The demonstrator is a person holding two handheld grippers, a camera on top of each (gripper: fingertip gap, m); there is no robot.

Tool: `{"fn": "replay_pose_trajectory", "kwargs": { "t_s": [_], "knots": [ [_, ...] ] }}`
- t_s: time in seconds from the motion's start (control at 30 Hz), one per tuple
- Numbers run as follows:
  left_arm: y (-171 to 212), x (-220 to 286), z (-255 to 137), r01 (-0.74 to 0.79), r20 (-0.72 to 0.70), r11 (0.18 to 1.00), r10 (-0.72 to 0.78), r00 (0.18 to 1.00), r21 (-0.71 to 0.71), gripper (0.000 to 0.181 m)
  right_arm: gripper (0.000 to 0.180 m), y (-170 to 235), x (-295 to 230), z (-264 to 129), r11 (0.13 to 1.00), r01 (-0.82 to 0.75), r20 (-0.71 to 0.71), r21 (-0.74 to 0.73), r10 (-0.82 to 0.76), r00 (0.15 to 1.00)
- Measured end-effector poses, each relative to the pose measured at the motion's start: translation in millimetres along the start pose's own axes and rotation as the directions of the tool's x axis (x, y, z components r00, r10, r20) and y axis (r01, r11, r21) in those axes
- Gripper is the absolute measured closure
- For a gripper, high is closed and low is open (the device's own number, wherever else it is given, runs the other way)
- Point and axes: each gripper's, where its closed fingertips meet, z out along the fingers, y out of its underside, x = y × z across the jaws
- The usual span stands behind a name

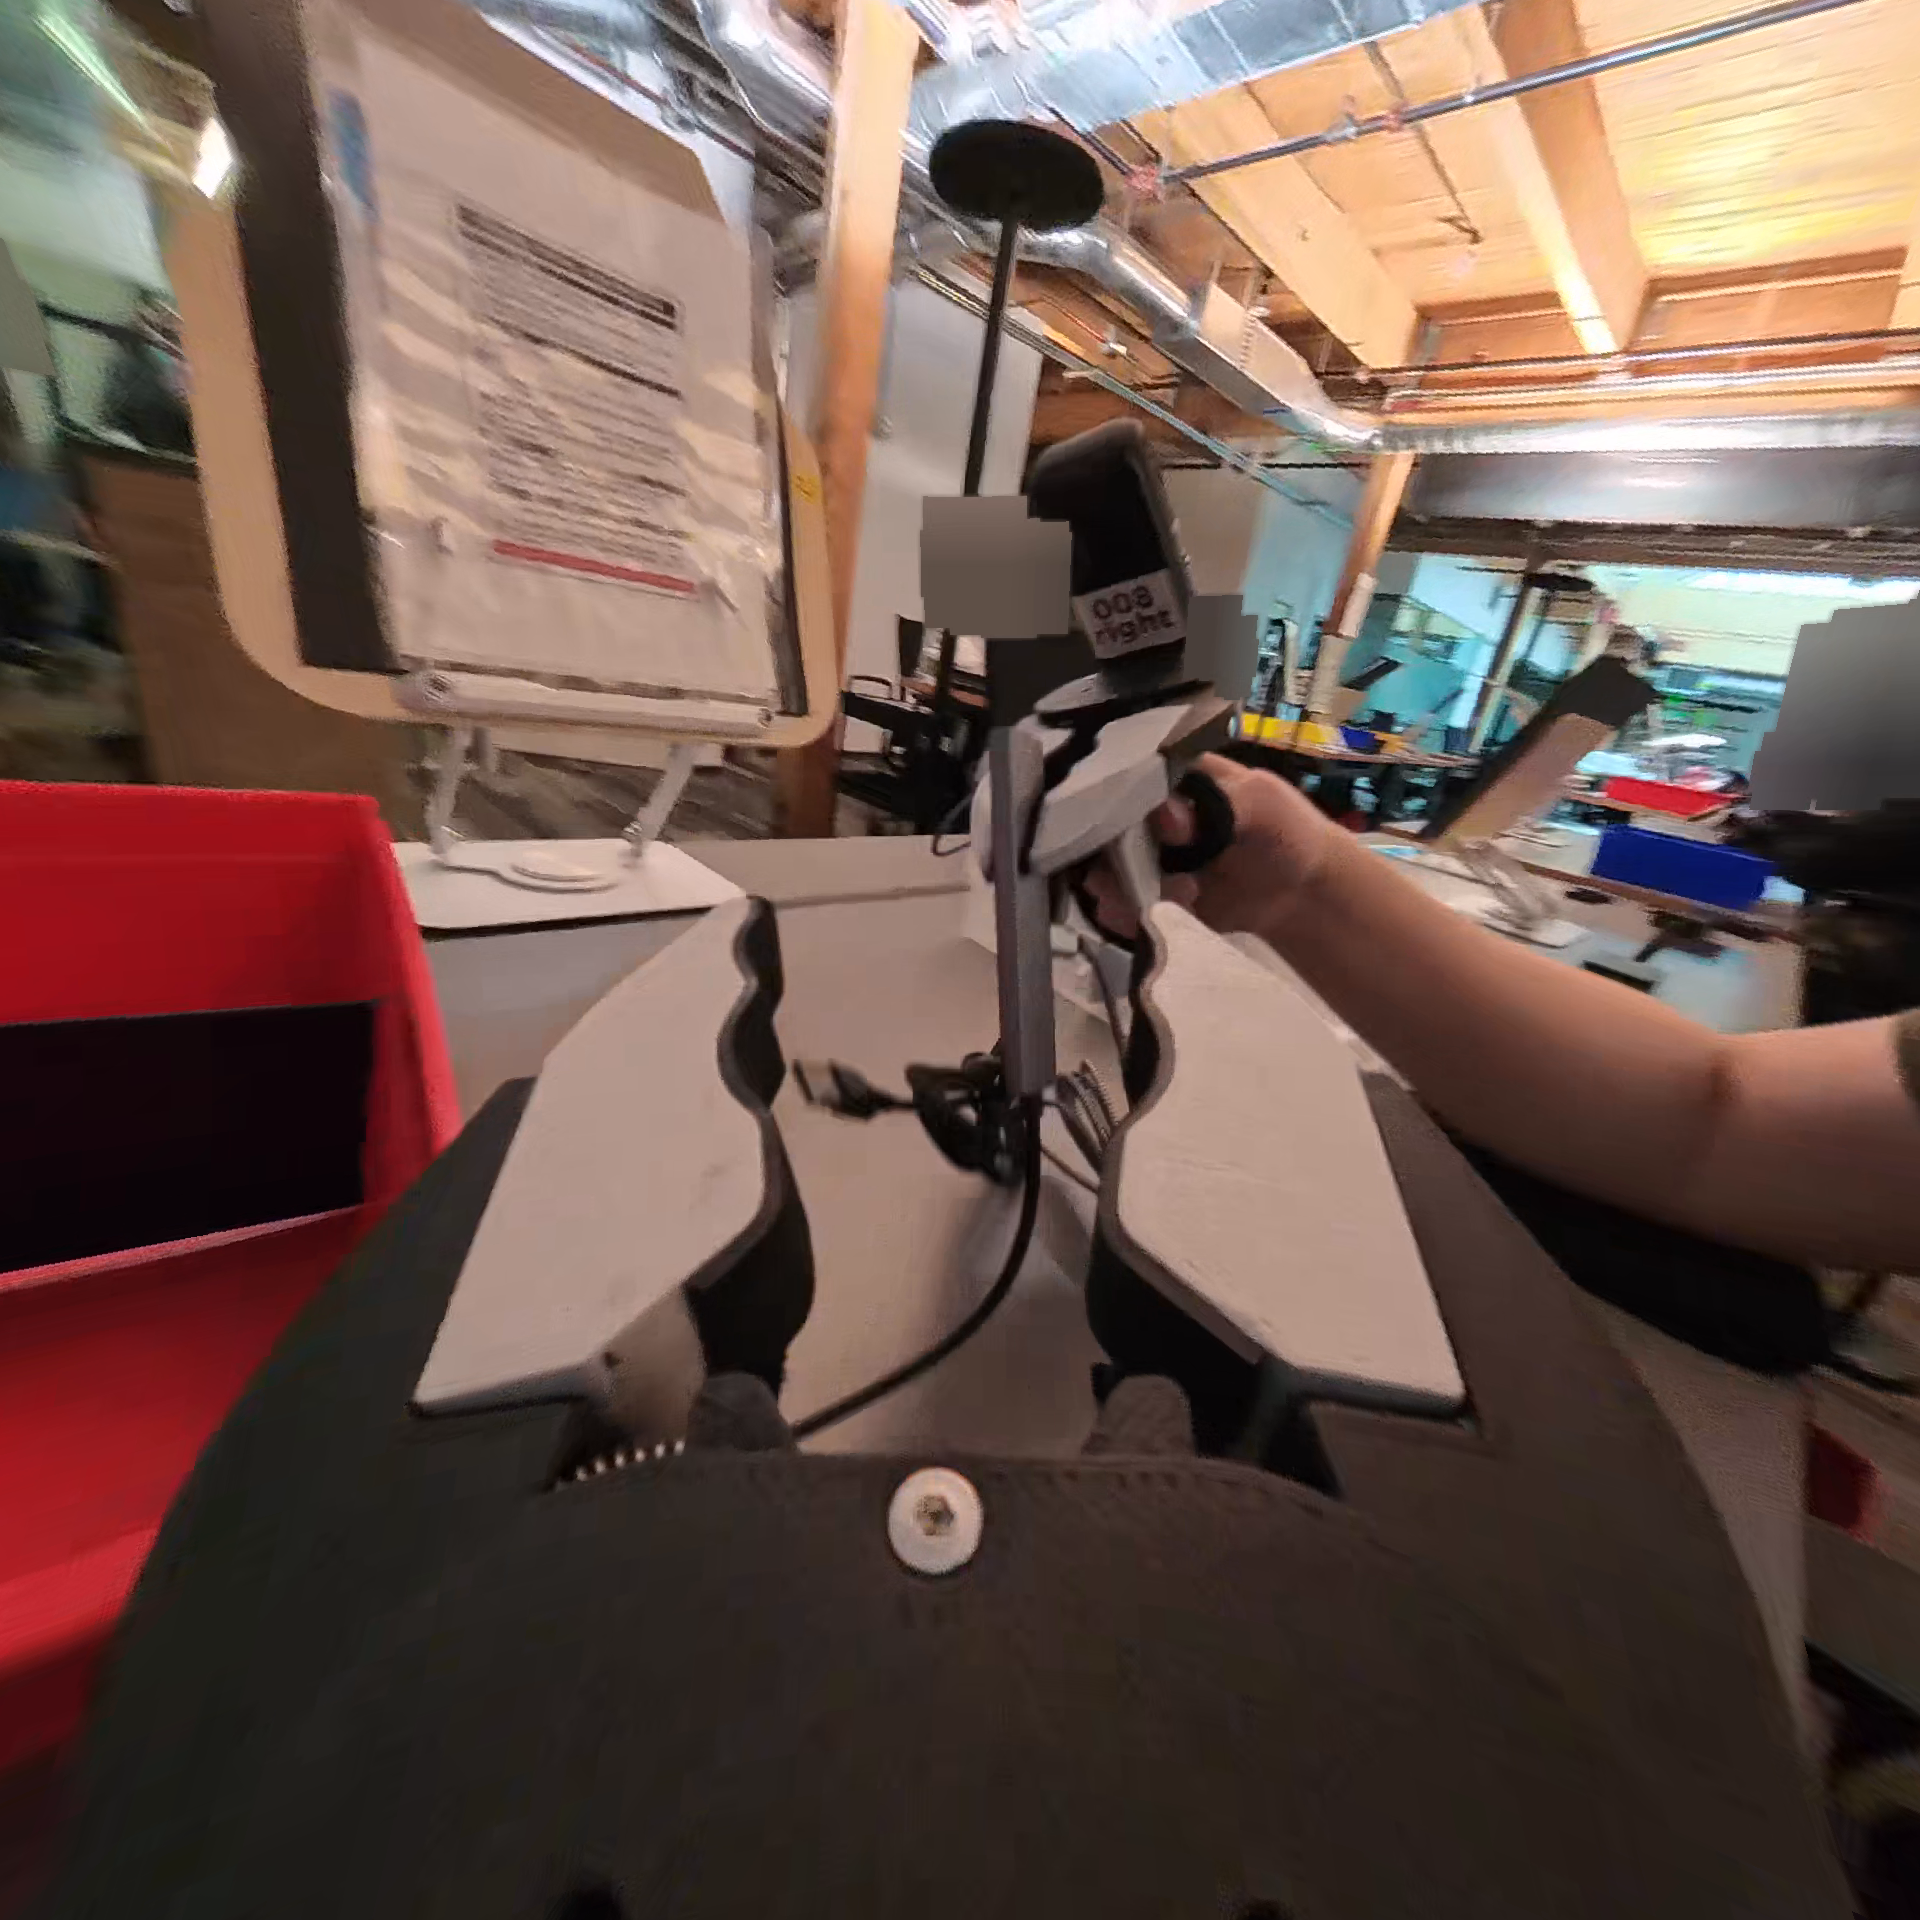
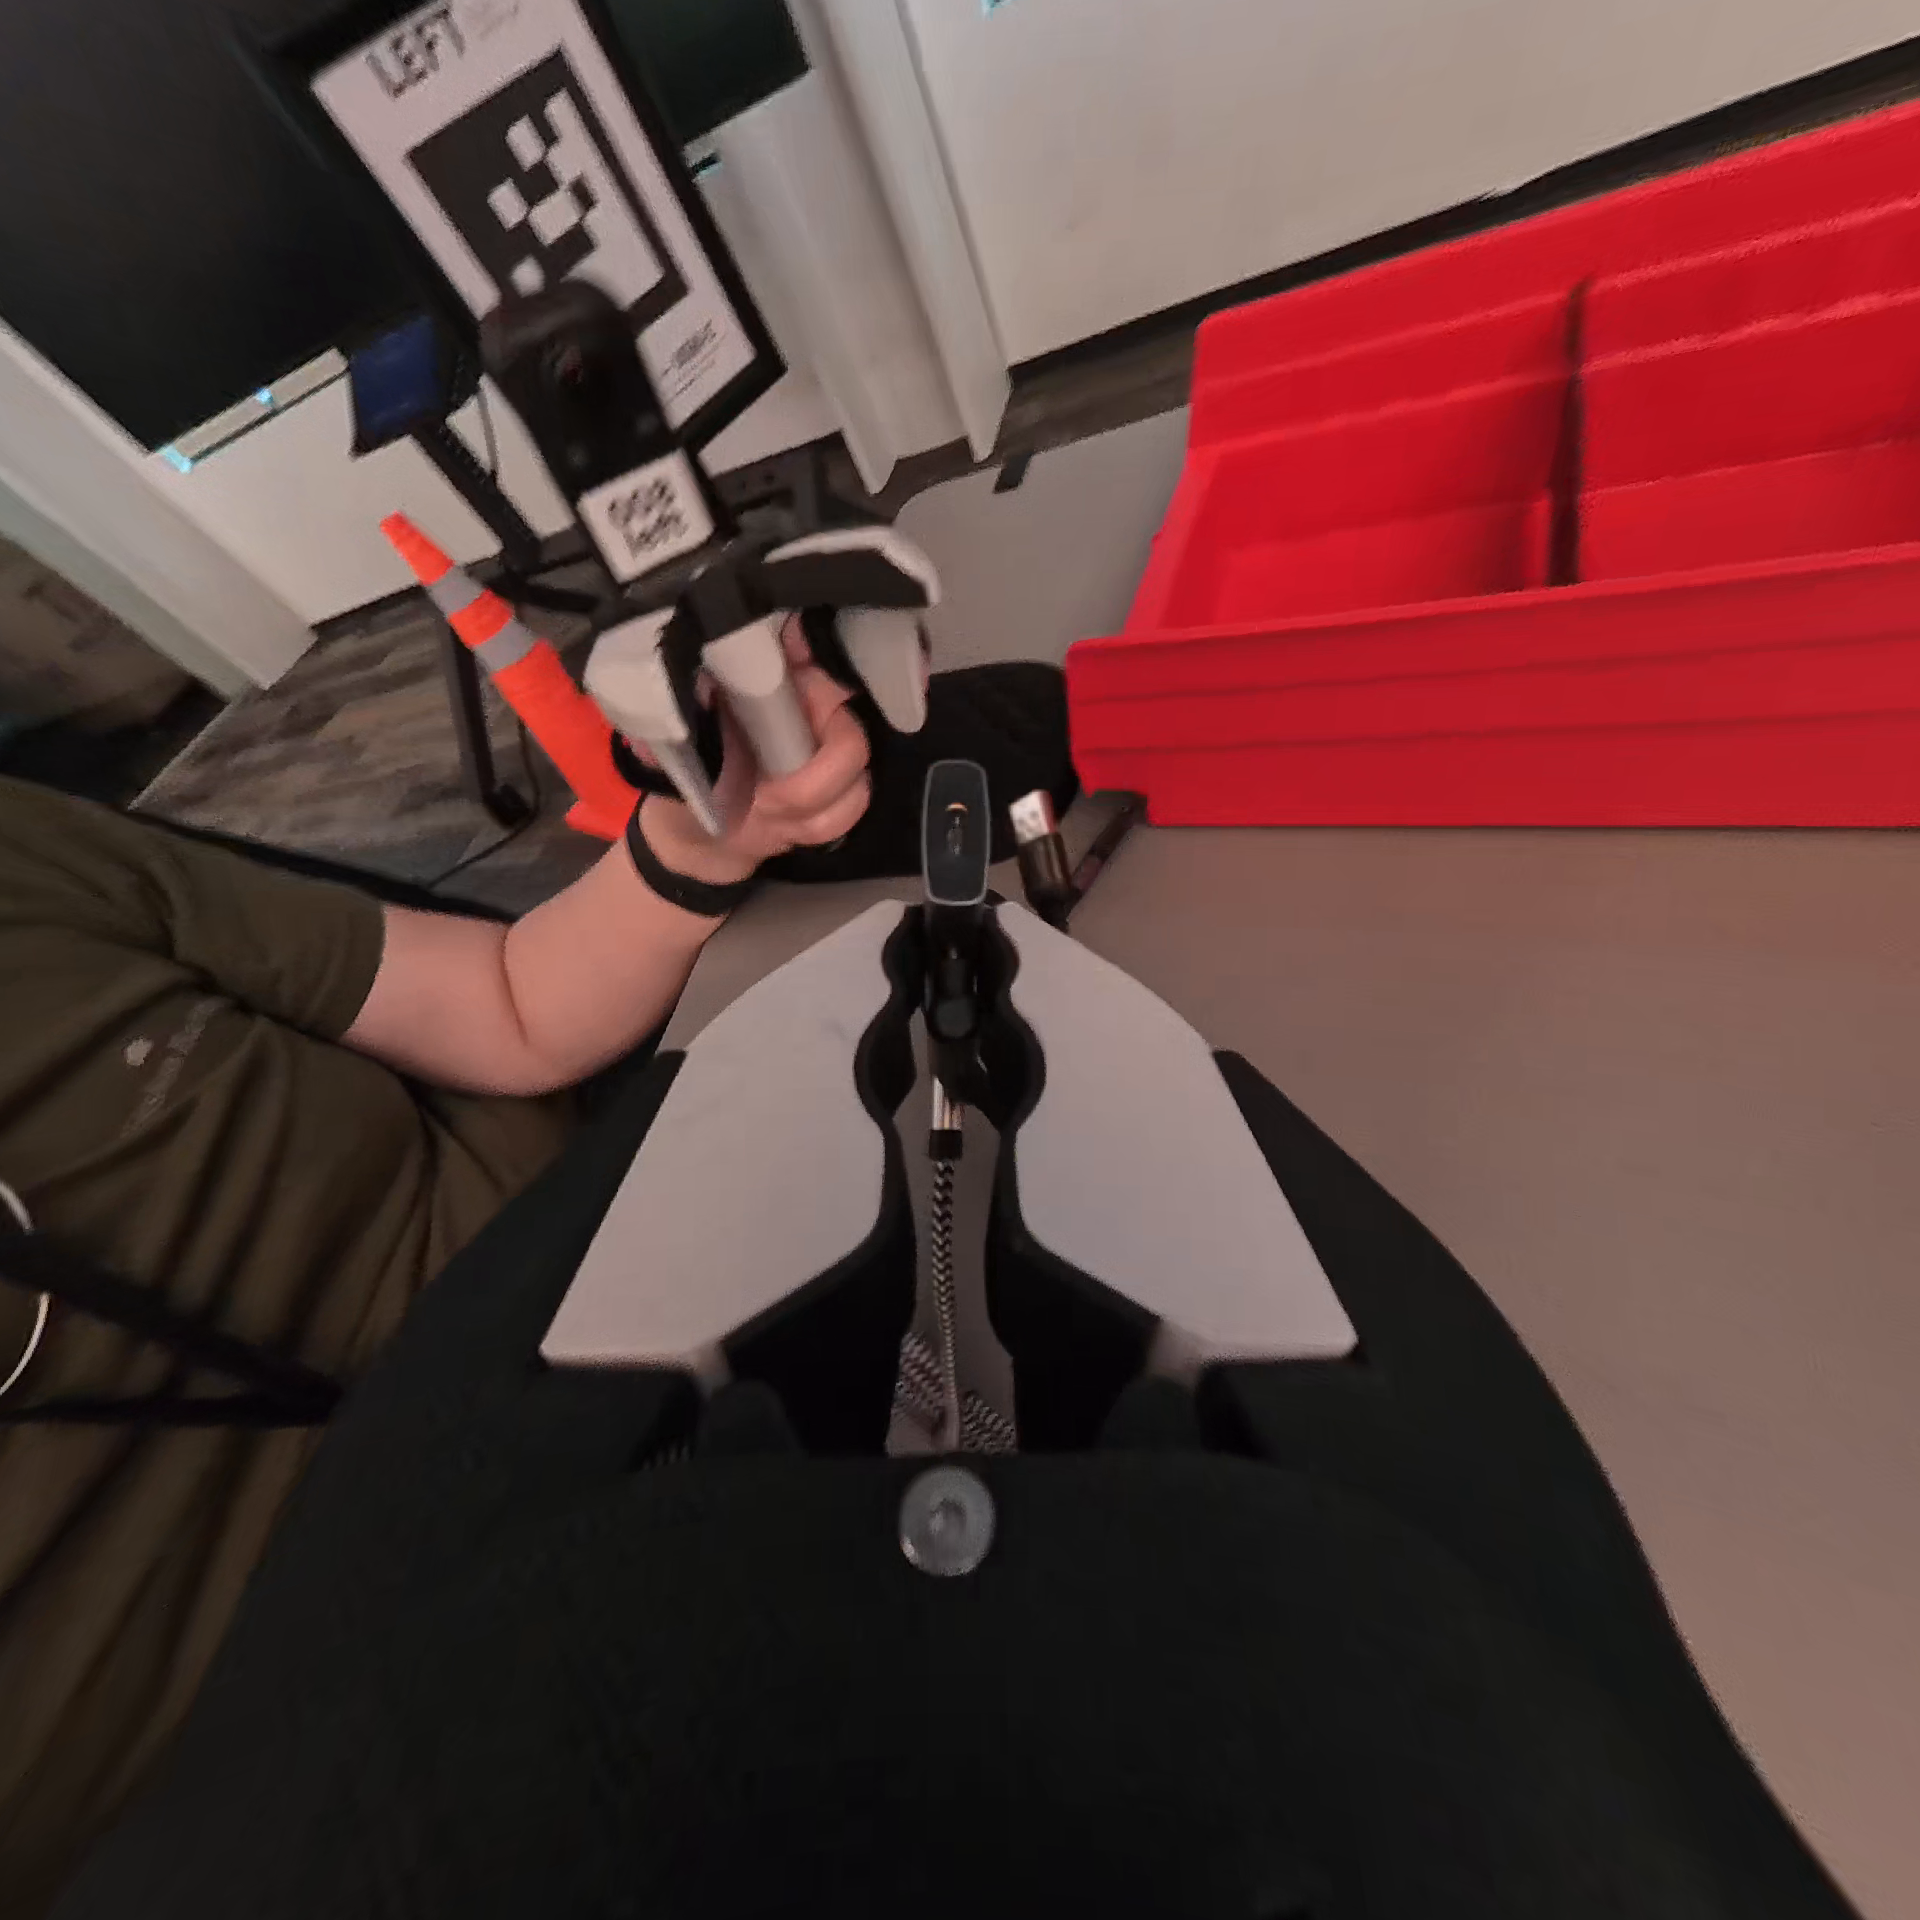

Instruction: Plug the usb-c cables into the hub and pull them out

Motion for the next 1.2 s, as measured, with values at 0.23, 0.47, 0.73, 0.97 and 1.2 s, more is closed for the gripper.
{"fn": "replay_pose_trajectory", "kwargs": {
  "t_s": [0.23,0.47,0.73,0.97,1.2],
  "knots": [
    [10,2,5,-0.005,0.049,1.0,0.005,0.999,0.009,0.109,0.17,-51,12,-55,0.984,0.062,-0.274,0.166,-0.015,0.962],
    [19,5,7,0.031,0.02,0.999,-0.03,0.999,-0.031,0.111,0.17,-135,4,-160,0.959,0.208,-0.501,0.19,-0.088,0.861],
    [26,15,11,0.018,-0.021,0.997,-0.019,1.0,-0.076,0.111,0.17,-162,-11,-304,0.962,0.245,-0.681,0.116,-0.102,0.725],
    [33,19,13,0.021,-0.042,0.994,-0.026,0.999,-0.112,0.112,0.17,-105,-3,-373,0.977,0.177,-0.709,0.115,-0.045,0.704],
    [40,21,17,0.01,-0.05,0.989,-0.018,0.999,-0.147,0.112,0.17,-62,-10,-418,0.963,0.233,-0.715,0.138,-0.066,0.696]
  ]
}}
